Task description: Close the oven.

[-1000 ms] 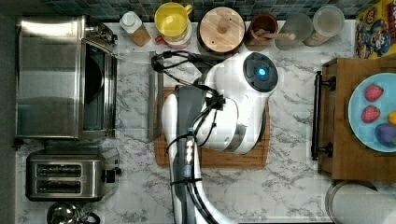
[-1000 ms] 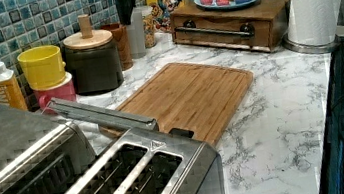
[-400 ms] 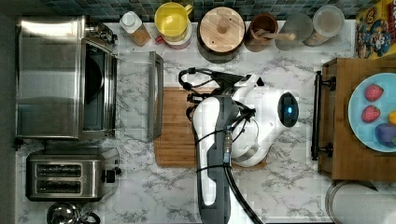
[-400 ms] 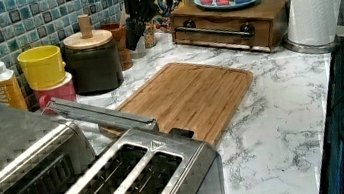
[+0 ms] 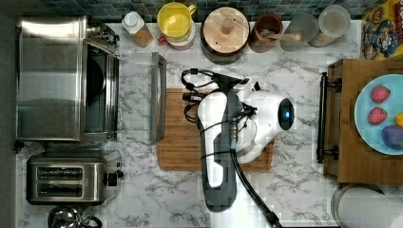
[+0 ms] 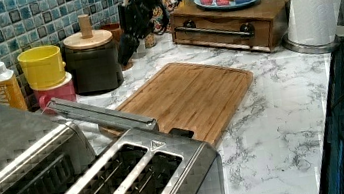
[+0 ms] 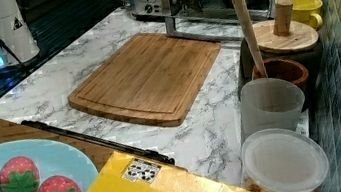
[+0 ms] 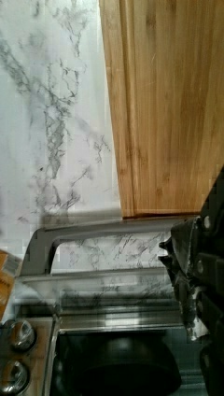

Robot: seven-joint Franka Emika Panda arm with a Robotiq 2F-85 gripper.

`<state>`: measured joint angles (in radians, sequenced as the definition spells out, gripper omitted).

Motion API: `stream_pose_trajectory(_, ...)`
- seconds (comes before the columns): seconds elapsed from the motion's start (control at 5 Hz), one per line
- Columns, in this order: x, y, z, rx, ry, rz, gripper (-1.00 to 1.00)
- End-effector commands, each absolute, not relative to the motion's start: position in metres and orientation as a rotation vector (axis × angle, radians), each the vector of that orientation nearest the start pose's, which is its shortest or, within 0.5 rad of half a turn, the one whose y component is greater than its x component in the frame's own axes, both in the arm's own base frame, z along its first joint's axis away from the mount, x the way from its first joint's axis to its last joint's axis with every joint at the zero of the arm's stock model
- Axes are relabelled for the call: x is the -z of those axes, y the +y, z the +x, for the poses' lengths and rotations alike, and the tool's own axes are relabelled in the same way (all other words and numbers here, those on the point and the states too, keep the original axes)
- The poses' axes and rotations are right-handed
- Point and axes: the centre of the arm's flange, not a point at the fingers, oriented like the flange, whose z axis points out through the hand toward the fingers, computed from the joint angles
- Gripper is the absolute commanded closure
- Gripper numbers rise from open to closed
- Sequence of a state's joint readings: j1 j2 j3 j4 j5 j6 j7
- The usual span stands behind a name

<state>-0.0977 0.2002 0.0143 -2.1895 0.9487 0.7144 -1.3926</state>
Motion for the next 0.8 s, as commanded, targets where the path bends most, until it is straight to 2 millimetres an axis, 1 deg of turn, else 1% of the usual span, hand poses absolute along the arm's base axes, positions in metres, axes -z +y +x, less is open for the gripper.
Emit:
stream_pose_trajectory(0.2,-0.268,0.033,0.577,0.319,0.077,-2.384,1.0)
stream_pose_trajectory(0.4,-0.275,0.039,0.583,0.349,0.078,-2.326,1.0)
stream_pose_trajectory(0.6,-0.273,0.052,0.587,0.341,0.042,-2.327,1.0)
stream_pose_trajectory(0.8,-0.26,0.075,0.595,0.26,0.027,-2.371,1.0)
